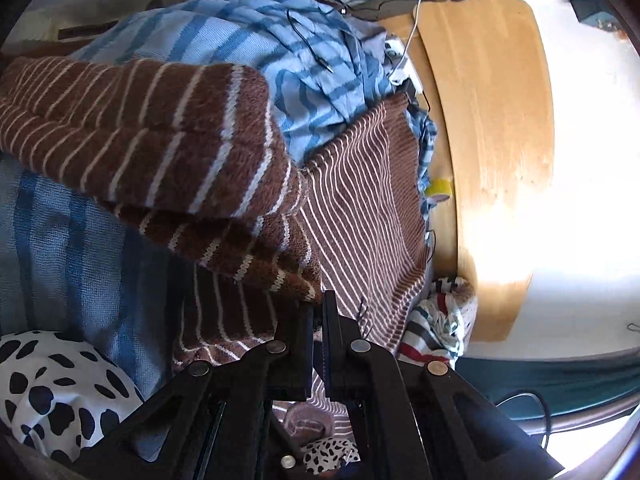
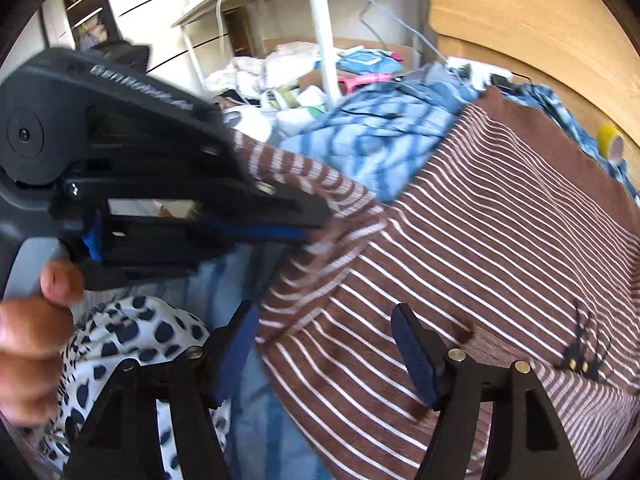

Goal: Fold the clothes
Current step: 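Grasp the cardigan's other sleeve with the left tool and lift it, then carry the sleeve cuff across the cardigan body with the left tool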

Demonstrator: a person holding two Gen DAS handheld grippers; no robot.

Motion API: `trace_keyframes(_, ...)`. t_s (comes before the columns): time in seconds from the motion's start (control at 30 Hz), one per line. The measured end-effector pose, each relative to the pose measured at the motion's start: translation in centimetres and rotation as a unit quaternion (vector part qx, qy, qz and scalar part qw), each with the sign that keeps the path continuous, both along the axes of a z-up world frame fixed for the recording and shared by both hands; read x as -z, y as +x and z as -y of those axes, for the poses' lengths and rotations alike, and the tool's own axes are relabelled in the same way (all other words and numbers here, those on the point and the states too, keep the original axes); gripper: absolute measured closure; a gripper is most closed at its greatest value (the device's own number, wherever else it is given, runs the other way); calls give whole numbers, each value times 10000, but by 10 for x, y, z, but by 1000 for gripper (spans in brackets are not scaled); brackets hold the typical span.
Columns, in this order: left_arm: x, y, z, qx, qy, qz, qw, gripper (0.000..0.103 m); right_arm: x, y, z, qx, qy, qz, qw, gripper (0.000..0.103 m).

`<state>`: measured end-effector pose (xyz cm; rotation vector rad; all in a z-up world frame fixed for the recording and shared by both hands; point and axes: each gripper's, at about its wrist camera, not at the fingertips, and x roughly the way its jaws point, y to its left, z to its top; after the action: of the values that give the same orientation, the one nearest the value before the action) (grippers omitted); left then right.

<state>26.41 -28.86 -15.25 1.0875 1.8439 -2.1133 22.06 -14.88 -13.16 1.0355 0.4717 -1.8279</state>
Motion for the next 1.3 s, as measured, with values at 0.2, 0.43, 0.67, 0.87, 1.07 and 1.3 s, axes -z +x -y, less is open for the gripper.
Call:
trace_keyframes(0.2, 11, 5, 6, -104, 299, 167, 9994, 99, 24, -20, 20, 727, 500, -37, 9961, 94)
trace_keyframes(0.43, 40, 81, 38, -1947, 450, 520, 9785, 59, 27, -31, 12, 1143, 755, -43, 9906, 96)
trace_keyframes(0.67, 67, 139, 76, -3118, 974, 766, 9420, 59, 31, -41, 6, 1324, 814, 97, 9878, 96)
trace_keyframes(0.87, 80, 163, 104, -3596, 1030, 874, 9233, 59, 29, -34, 0, 1165, 920, 60, 9889, 94)
trace_keyframes(1.07, 94, 154, 132, -3330, 906, 1162, 9313, 93, 22, -31, -15, 1320, 894, 106, 9872, 44)
trace_keyframes(1.3, 1, 153, 111, -3341, -411, 218, 9414, 97, 13, -32, -47, 1613, 861, 195, 9829, 38)
